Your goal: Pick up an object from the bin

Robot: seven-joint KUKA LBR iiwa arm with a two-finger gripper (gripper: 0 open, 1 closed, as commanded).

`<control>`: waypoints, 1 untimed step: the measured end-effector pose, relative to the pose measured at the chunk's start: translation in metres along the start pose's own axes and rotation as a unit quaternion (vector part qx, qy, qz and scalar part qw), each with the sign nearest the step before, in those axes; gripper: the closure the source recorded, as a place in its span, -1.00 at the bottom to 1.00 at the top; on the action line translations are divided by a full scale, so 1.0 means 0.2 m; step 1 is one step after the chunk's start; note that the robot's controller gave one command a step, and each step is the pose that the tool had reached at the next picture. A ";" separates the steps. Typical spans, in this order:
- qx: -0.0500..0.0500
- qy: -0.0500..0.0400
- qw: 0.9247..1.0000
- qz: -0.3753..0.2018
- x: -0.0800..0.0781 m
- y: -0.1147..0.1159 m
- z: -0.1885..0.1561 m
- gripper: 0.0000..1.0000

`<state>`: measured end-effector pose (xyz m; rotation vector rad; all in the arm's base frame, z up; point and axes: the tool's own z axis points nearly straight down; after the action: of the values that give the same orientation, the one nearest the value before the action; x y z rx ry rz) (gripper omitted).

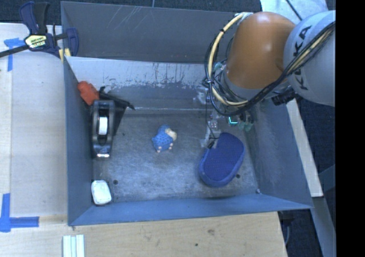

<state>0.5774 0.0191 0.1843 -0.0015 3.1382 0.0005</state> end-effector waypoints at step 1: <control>0.000 0.004 0.998 -0.057 -0.01 0.11 0.56 -1.00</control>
Offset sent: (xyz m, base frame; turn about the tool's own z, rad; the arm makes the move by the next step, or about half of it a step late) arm 0.0037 0.0224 -0.1073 -0.1131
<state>0.5798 0.0414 0.0724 -0.1795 3.1410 0.0007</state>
